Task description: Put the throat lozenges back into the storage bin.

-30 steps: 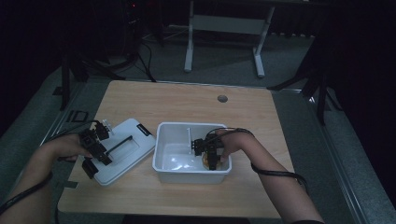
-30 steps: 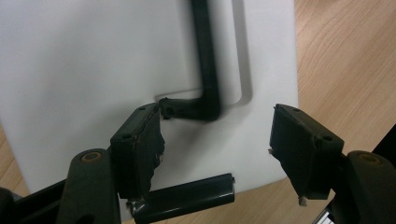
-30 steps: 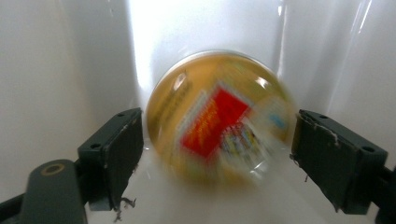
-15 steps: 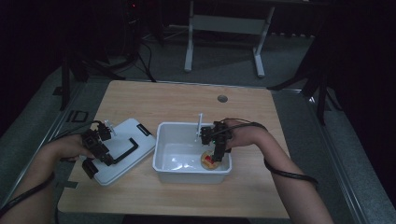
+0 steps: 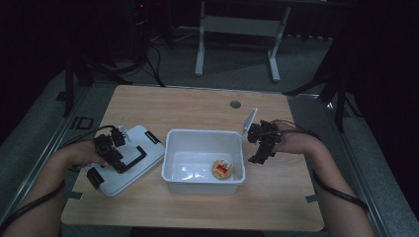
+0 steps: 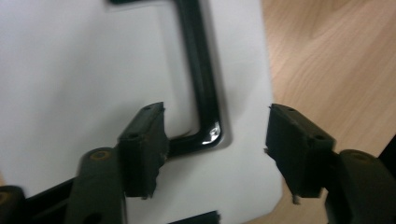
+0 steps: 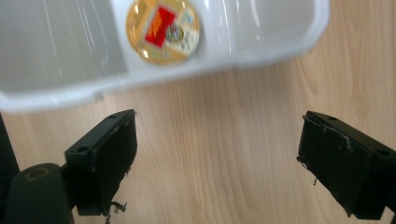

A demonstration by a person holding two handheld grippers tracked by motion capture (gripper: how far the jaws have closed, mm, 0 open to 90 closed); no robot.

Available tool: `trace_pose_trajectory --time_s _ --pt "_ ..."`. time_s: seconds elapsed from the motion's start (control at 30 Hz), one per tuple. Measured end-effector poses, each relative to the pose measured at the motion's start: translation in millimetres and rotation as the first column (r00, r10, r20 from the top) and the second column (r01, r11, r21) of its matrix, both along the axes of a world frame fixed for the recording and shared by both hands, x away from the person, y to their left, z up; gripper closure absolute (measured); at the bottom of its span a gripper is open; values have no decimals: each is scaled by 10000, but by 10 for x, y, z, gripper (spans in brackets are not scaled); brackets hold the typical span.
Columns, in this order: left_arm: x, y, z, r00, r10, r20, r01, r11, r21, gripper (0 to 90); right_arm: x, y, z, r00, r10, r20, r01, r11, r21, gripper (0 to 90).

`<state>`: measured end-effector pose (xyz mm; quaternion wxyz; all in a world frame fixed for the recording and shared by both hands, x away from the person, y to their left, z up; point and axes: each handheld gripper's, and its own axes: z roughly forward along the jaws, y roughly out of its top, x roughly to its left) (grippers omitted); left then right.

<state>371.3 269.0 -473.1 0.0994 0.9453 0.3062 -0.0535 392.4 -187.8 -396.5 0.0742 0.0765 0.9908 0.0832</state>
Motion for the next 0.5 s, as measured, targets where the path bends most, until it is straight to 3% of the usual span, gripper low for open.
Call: trace_pose_trajectory --time_s 0.03,0.07,0.17,0.33,0.5 --pt "3 -30 -2 10000 -45 -13 45 10000 -3 442 1 -40 -21 10000 -51 -36 51 10000 13 133" --pt "16 -84 -11 9999 -89 63 88 9998 194 550 9 -106 -69 9998 -179 -117 179 9998 1 133" --pt "49 -152 -38 10000 -59 46 57 9990 450 618 10 -184 -132 9992 -321 -239 323 9994 95 134" --pt "95 -251 -87 10000 -3 -84 8 9984 565 660 6 -286 -245 9982 -457 -377 464 9988 174 138" --pt "119 -293 -118 9999 124 91 -131 9965 823 670 3 -340 -320 9975 -516 -475 523 9985 148 138"
